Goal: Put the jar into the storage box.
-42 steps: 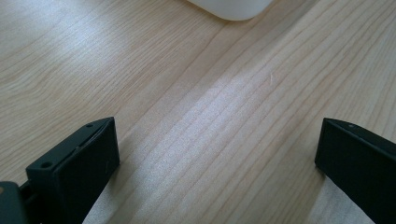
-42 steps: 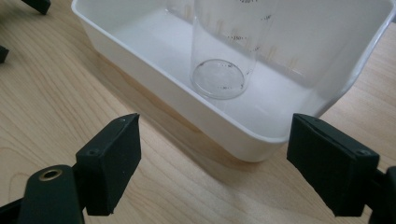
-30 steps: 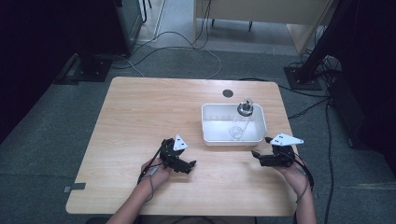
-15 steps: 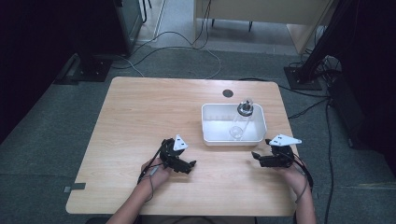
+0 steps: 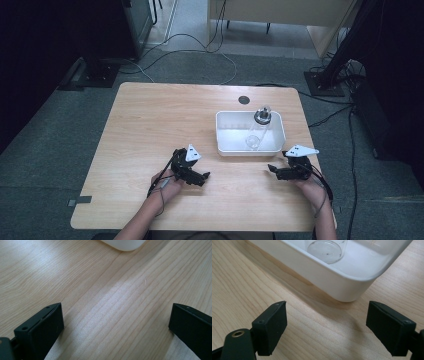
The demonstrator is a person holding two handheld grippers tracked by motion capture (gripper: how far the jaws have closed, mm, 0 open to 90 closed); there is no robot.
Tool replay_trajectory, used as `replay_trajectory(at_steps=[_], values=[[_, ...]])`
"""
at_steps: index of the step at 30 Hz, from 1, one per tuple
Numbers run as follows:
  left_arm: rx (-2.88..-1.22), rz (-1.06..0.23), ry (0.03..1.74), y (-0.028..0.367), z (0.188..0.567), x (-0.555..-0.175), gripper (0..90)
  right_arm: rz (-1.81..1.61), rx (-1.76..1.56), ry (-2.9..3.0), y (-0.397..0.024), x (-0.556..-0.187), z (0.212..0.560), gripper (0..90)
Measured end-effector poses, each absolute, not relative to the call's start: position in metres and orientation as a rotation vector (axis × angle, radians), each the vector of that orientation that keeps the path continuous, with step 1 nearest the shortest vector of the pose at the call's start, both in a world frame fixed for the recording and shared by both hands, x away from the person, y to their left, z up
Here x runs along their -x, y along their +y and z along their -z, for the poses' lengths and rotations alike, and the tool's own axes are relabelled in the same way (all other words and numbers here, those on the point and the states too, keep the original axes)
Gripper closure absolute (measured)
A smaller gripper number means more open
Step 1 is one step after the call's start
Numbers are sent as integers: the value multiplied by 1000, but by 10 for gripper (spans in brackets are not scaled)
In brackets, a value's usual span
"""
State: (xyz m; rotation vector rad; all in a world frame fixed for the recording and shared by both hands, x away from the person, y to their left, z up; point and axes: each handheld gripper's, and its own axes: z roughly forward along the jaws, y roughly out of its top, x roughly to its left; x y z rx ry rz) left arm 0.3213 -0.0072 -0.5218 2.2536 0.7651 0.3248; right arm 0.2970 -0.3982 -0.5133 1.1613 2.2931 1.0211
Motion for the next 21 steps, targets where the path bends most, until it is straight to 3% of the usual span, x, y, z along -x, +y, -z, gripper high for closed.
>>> replay_trajectory(at_steps=[21], values=[[-2253, -325, 765, -7, 522, -321, 0, -1036, -1199, 2290, -402, -301, 525, 156]])
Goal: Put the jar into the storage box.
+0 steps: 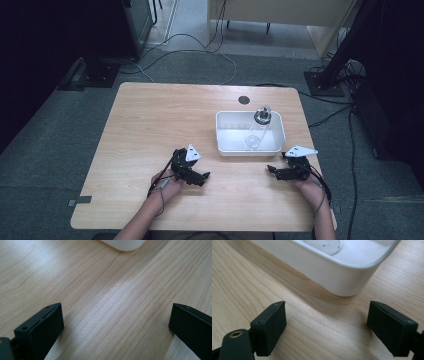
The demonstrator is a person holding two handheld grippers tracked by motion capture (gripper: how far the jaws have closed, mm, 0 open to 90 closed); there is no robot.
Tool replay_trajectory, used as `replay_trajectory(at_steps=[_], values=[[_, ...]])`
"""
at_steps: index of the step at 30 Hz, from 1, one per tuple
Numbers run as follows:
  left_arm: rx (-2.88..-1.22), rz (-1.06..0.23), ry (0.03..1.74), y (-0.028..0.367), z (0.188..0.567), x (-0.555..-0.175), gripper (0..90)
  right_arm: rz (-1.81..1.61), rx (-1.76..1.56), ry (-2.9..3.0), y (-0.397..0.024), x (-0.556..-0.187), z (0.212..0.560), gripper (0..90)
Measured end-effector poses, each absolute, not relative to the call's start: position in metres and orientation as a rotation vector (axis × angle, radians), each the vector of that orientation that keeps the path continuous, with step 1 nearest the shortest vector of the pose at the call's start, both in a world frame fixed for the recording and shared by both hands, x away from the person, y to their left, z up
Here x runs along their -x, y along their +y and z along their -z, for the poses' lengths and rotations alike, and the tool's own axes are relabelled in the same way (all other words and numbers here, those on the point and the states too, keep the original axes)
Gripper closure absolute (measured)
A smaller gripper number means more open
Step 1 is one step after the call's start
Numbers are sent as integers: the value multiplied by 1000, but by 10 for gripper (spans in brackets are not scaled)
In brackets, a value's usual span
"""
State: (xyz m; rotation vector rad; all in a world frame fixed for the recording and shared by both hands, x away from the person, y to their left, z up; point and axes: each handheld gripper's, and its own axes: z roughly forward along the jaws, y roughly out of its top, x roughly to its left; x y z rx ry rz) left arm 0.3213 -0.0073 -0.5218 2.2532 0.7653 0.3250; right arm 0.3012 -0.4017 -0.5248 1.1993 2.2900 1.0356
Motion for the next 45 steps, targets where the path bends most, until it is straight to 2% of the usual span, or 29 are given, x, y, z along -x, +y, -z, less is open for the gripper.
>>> replay_trajectory(at_steps=[29, 45], values=[[-2253, -325, 765, -7, 522, -321, 0, -1014, -1247, 2252, -401, -311, 525, 141], [-2252, -325, 766, -7, 522, -321, 0, -1009, -1239, 2269, -400, -311, 525, 105]])
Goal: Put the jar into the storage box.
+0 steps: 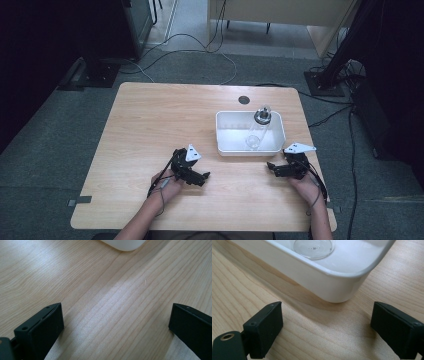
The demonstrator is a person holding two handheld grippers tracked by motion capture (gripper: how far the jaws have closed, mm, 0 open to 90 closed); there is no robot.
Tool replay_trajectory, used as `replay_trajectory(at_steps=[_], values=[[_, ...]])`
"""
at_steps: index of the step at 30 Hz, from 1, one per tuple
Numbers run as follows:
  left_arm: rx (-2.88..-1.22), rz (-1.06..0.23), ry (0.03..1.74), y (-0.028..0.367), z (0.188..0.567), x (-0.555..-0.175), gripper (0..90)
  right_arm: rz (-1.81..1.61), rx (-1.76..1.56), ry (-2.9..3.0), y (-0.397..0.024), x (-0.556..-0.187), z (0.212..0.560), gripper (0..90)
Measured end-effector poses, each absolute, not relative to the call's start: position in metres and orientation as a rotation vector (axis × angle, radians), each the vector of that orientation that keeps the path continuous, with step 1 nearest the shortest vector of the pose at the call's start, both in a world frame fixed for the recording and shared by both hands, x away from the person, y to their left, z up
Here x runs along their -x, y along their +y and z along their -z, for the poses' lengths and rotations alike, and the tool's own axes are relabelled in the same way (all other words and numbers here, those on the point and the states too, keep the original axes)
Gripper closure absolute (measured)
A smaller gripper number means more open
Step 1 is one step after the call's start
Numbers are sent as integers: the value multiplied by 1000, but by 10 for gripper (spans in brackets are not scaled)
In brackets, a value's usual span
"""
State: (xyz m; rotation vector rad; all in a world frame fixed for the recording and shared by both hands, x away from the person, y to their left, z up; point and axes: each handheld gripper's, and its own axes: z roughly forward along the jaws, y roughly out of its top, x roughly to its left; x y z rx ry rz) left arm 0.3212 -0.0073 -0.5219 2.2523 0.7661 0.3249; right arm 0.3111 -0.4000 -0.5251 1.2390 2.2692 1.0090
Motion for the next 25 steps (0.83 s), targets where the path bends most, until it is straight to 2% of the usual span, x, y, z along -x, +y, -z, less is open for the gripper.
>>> replay_trajectory(at_steps=[25], values=[[-2253, -325, 765, -7, 522, -321, 0, -1004, -1241, 2265, -400, -310, 525, 91]])
